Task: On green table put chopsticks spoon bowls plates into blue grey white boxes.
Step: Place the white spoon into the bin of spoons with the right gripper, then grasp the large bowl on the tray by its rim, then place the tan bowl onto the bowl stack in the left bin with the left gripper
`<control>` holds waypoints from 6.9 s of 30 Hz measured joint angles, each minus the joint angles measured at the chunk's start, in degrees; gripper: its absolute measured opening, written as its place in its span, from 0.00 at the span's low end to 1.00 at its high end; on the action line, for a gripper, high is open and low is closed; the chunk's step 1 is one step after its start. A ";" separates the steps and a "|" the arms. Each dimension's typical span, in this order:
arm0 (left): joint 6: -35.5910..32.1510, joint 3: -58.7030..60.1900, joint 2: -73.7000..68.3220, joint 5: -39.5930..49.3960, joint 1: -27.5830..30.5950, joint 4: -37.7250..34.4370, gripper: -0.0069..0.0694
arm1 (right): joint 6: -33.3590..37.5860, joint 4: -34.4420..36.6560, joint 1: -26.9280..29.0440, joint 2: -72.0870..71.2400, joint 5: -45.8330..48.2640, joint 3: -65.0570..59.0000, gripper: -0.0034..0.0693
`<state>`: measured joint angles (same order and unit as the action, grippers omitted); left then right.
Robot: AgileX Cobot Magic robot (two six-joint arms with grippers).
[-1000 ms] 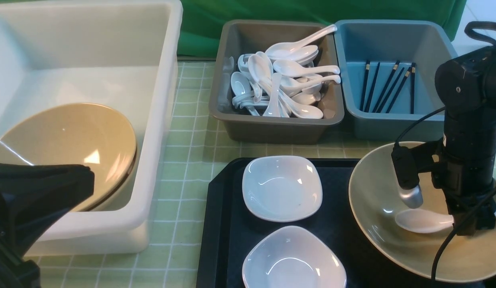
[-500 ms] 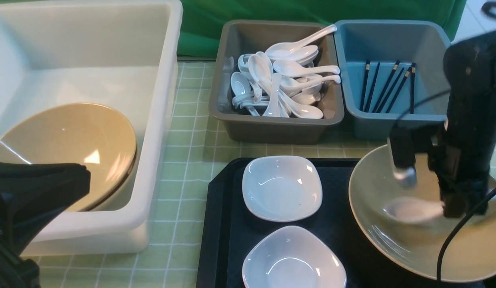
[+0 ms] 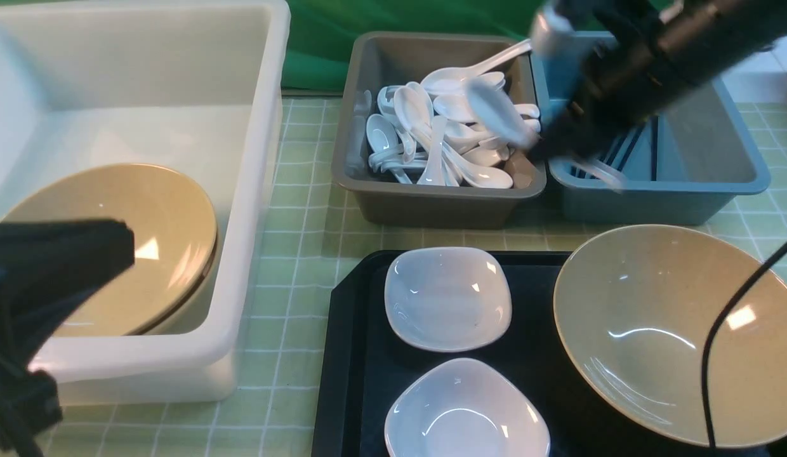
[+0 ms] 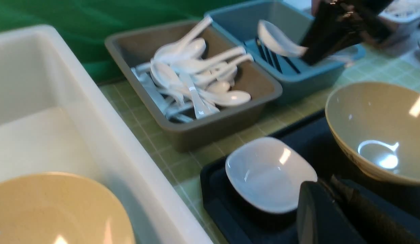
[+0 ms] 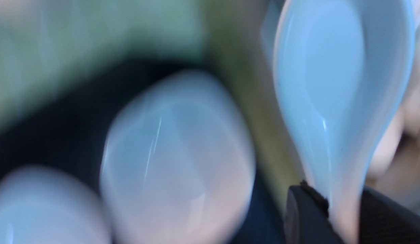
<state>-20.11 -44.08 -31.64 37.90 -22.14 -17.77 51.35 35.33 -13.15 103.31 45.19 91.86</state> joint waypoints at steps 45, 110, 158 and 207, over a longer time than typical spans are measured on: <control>1.12 0.00 -7.06 3.37 0.00 -4.22 0.09 | -7.83 7.74 6.72 -9.73 14.64 -1.15 0.45; 0.10 -58.37 -88.42 25.24 -12.24 -25.64 0.11 | -13.39 -3.27 -3.02 -71.49 4.38 -48.94 0.10; 11.92 -27.44 -52.85 33.01 57.18 -2.60 0.11 | -0.63 4.46 -27.68 -28.92 -6.11 -22.19 0.08; 26.42 -28.69 -40.24 32.92 31.69 11.61 0.89 | -10.95 0.40 -16.63 -31.89 3.51 -22.19 0.11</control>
<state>6.31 -72.77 -71.88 70.82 9.55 -6.16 40.40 35.73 -29.78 71.42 48.70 69.67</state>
